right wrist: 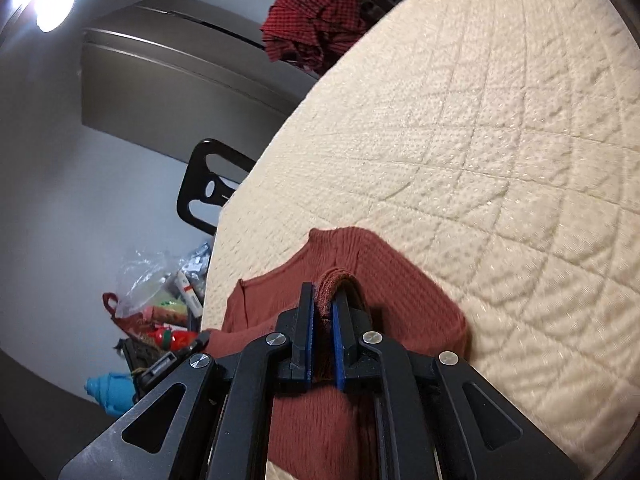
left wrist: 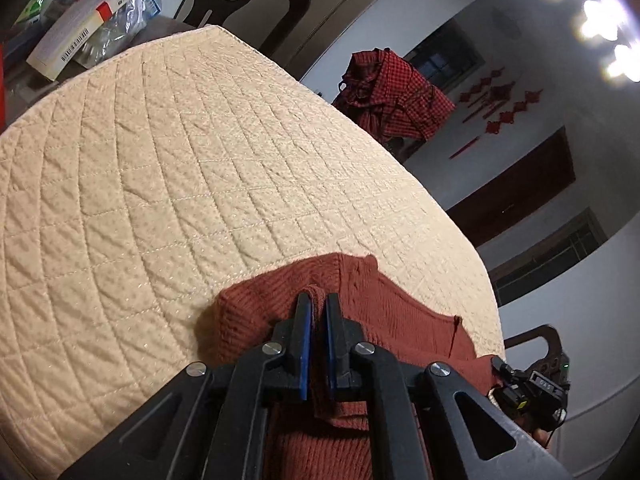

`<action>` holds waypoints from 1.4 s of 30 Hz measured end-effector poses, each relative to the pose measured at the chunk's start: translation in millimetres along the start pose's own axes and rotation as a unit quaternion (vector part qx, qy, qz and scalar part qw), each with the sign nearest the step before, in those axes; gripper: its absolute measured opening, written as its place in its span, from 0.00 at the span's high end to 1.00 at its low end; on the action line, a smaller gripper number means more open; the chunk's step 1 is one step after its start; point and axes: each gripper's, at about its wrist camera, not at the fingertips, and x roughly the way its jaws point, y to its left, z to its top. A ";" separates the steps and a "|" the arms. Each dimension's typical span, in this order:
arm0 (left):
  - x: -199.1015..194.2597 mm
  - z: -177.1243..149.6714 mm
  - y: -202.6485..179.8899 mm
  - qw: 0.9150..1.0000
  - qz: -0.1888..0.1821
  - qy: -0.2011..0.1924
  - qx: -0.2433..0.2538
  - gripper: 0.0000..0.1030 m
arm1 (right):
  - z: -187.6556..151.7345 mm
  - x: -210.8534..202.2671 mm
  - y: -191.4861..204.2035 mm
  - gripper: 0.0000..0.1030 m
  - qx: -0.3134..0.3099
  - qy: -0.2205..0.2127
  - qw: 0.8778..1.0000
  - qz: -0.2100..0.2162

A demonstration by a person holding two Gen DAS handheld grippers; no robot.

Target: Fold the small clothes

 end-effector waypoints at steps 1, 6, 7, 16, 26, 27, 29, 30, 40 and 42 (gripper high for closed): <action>-0.5 1.7 -0.5 1.000 -0.001 -0.003 -0.004 0.88 | 2.4 0.1 -1.4 0.83 0.008 -0.002 1.000 0.007; -13.3 10.7 -2.2 0.999 0.005 -0.040 -0.013 0.72 | 10.6 -12.5 -0.9 0.55 0.028 -0.034 0.998 0.034; -16.9 11.7 -2.6 0.999 0.009 -0.047 -0.012 0.72 | 10.9 -15.5 1.0 0.55 0.022 -0.038 0.998 0.033; -39.3 -10.6 -20.9 0.996 0.041 -0.062 0.054 0.72 | -19.4 -39.9 26.7 0.56 -0.083 -0.054 0.995 -0.008; -32.2 -43.9 -41.4 0.983 0.081 -0.037 0.160 0.63 | -58.4 -38.7 33.1 0.56 -0.180 -0.025 0.980 -0.085; -27.1 -38.1 -44.5 0.982 0.081 -0.033 0.168 0.63 | -55.2 -36.1 34.4 0.56 -0.183 -0.025 0.979 -0.087; -17.6 -25.1 -49.6 0.976 0.102 -0.033 0.189 0.63 | -43.2 -28.0 41.6 0.56 -0.198 -0.028 0.975 -0.093; -12.6 -17.2 -51.7 0.974 0.119 -0.033 0.187 0.63 | -36.0 -22.2 44.5 0.56 -0.202 -0.027 0.973 -0.106; 54.2 24.6 -49.5 0.973 0.161 0.027 0.164 0.64 | 11.5 37.5 47.5 0.91 -0.239 0.024 0.952 -0.191; 56.9 24.4 -50.8 0.975 0.147 0.035 0.163 0.85 | 12.1 40.9 48.0 0.96 -0.244 0.026 0.949 -0.196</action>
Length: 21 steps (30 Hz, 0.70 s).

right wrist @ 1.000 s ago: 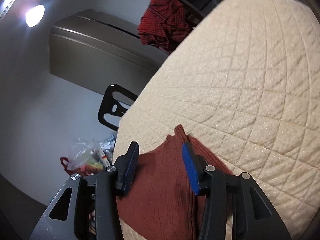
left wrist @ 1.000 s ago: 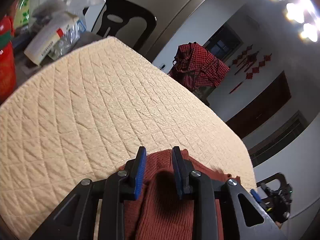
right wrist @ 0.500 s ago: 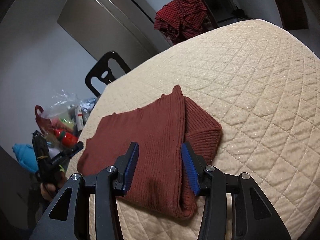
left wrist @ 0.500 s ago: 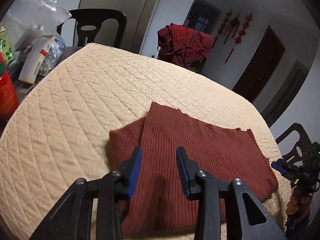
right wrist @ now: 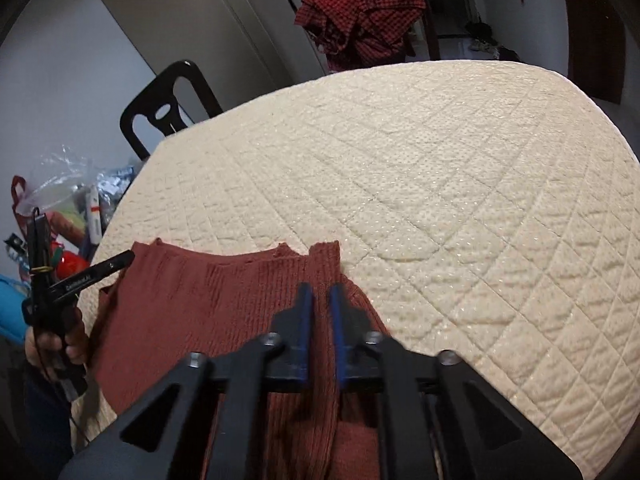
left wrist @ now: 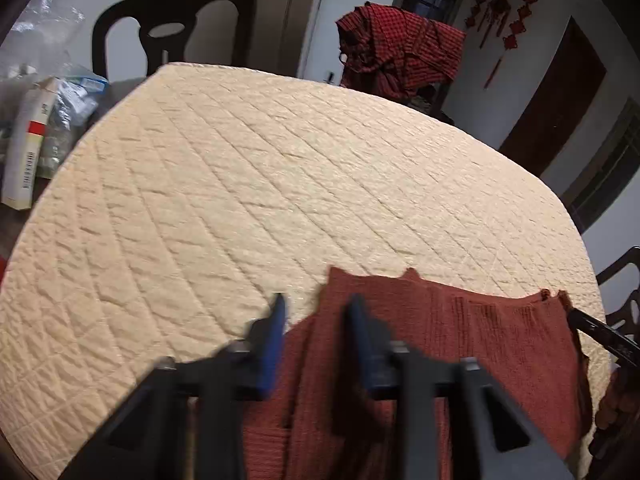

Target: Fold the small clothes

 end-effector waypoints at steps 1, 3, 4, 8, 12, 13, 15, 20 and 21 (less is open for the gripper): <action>-1.4 0.9 -1.9 1.000 -0.002 -0.003 0.003 0.93 | 0.6 -1.2 -0.6 0.97 0.000 -0.002 1.000 0.004; -7.9 0.4 -5.7 1.000 -0.003 -0.019 0.013 0.93 | 1.7 -5.7 -2.1 0.97 0.006 -0.014 1.000 0.009; -11.4 1.5 -4.9 1.000 -0.009 -0.028 0.011 0.93 | 2.6 -8.7 -3.5 0.97 0.010 -0.022 1.000 0.011; -11.9 1.5 3.9 0.999 -0.009 -0.041 -0.009 0.93 | 4.6 -6.4 -14.4 0.97 0.027 -0.028 0.999 0.009; 4.7 -1.3 6.7 1.000 0.007 -0.024 -0.010 0.92 | 2.1 2.5 -21.2 0.97 0.043 -0.022 0.999 0.001; 2.3 -0.5 8.1 1.000 0.007 -0.024 -0.016 0.90 | 1.6 -1.8 -23.2 0.96 0.053 -0.023 0.998 0.004; -7.1 1.2 9.2 0.999 0.000 -0.031 -0.022 0.91 | -0.5 -16.3 -18.0 0.94 0.044 -0.035 0.998 -0.011; -54.8 -21.0 0.0 0.997 -0.003 -0.072 0.000 0.90 | -26.0 -66.8 21.0 0.91 -0.014 -0.072 0.997 -0.004; -62.9 -27.8 -4.1 0.997 -0.001 -0.077 0.010 0.87 | -35.9 -74.2 32.4 0.89 -0.030 -0.077 0.997 -0.004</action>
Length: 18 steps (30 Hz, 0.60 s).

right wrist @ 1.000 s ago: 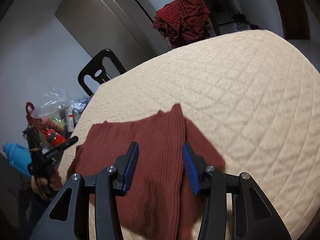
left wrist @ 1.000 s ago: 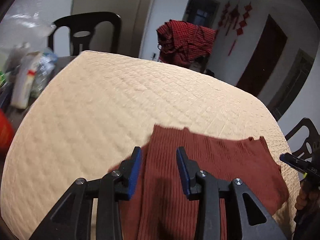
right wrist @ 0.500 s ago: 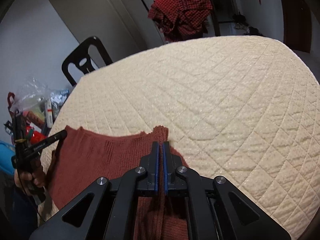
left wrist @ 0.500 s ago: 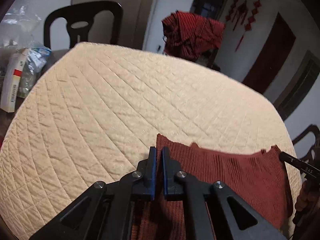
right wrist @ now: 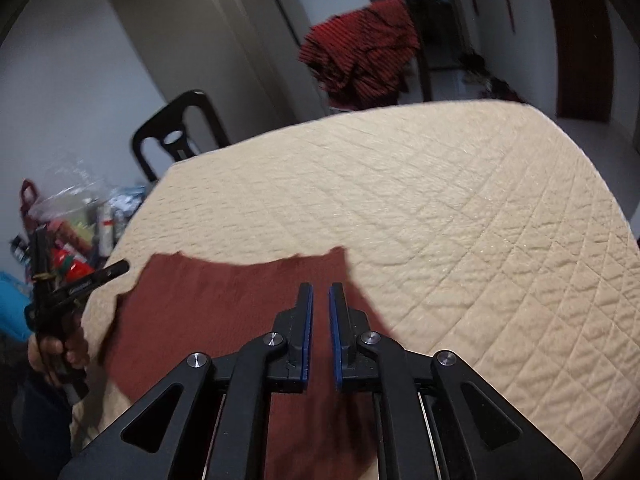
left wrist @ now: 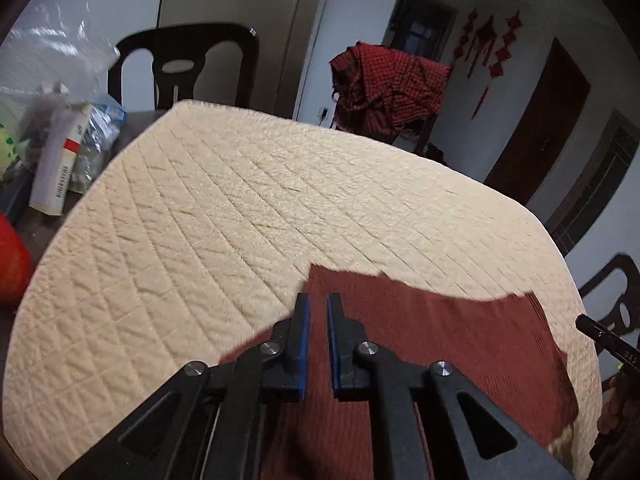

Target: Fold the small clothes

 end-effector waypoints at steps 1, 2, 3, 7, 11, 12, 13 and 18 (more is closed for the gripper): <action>-9.6 -7.5 -5.9 1.000 -0.003 -0.004 0.013 0.84 | -7.6 -6.0 10.3 0.84 -0.012 -0.004 1.000 0.001; -17.1 -15.3 -10.2 1.000 -0.012 -0.007 0.023 0.83 | -21.4 -12.8 25.8 0.77 -0.026 -0.007 1.000 0.010; -27.4 -28.2 -18.7 0.999 -0.024 -0.009 0.038 0.83 | -30.3 -15.1 33.9 0.75 -0.034 -0.005 0.999 0.017; -45.1 -73.1 -48.1 0.995 -0.057 0.004 0.086 0.83 | -71.5 -13.7 69.6 0.75 -0.066 0.005 0.997 0.027; -46.4 -101.3 -67.3 0.991 -0.078 0.017 0.106 0.83 | -96.7 -3.6 94.1 0.75 -0.090 0.018 0.995 0.041; -43.2 -104.4 -72.2 0.990 -0.084 0.020 0.110 0.83 | -98.6 1.6 98.9 0.75 -0.096 0.023 0.994 0.039; -39.5 -106.1 -75.7 0.990 -0.084 0.024 0.111 0.83 | -100.5 6.1 101.3 0.76 -0.100 0.026 0.994 0.034; -20.8 -107.5 -74.0 0.991 -0.074 0.044 0.098 0.83 | -104.0 17.2 94.7 0.77 -0.092 0.041 0.995 -0.002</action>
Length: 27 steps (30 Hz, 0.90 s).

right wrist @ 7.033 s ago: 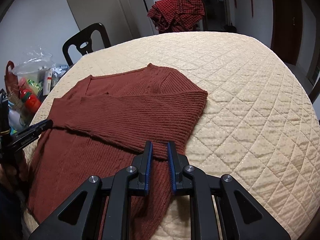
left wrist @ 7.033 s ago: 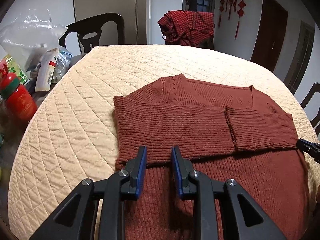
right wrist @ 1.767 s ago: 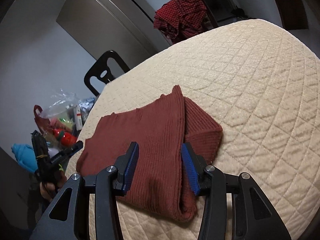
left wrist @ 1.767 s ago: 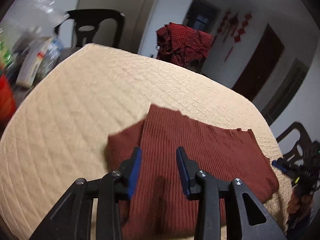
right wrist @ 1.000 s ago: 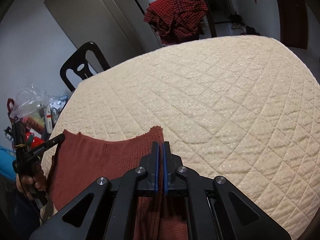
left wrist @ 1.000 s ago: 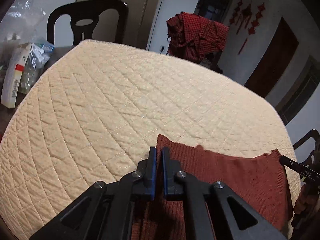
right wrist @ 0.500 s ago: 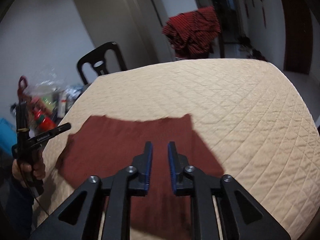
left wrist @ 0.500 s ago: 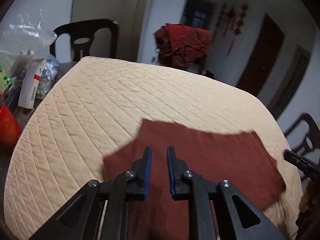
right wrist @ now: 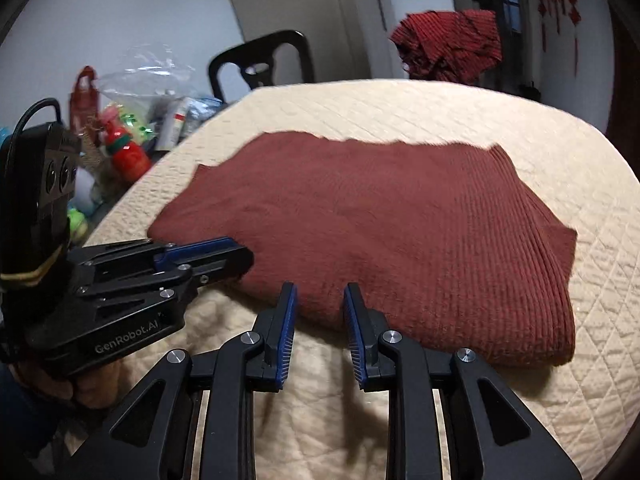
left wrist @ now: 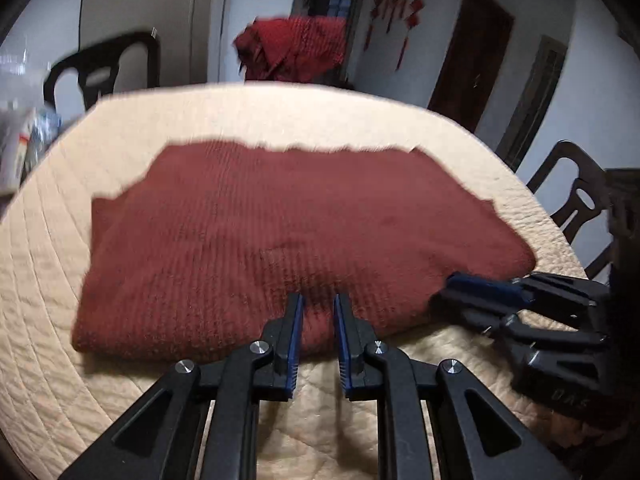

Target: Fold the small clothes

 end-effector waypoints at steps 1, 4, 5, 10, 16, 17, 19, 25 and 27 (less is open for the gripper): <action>-1.3 0.5 5.5 1.000 -0.006 -0.002 -0.012 0.83 | -1.4 -2.4 -5.8 0.78 0.006 -0.001 1.000 -0.009; -7.0 -3.4 16.1 1.000 0.002 -0.009 -0.026 0.83 | -9.0 -13.6 -25.5 0.78 0.032 -0.005 0.999 -0.030; -10.2 -4.2 22.2 0.999 0.001 -0.010 -0.033 0.83 | -10.6 -17.2 -32.6 0.78 0.043 -0.006 0.999 -0.033; -28.2 -14.9 57.1 0.996 0.028 -0.031 -0.078 0.83 | -20.4 -40.6 -74.7 0.80 0.102 -0.022 0.993 -0.057; -28.5 -22.8 86.1 0.991 0.000 -0.034 -0.132 0.85 | -24.8 -41.2 -87.8 0.81 0.128 -0.023 0.990 -0.049; -29.8 -22.7 85.1 0.991 0.002 -0.035 -0.131 0.85 | -23.7 -41.2 -86.0 0.81 0.125 -0.021 0.991 -0.053; -38.1 -22.8 81.8 0.991 0.014 -0.044 -0.126 0.84 | -22.9 -45.1 -83.5 0.81 0.124 -0.018 0.991 -0.055; -45.6 -19.8 89.1 0.990 0.047 -0.058 -0.118 0.82 | -21.1 -50.0 -86.7 0.80 0.121 -0.033 0.991 -0.051; -33.3 -22.7 96.5 0.989 0.054 -0.035 -0.132 0.82 | -23.3 -39.7 -93.5 0.80 0.138 -0.019 0.989 -0.053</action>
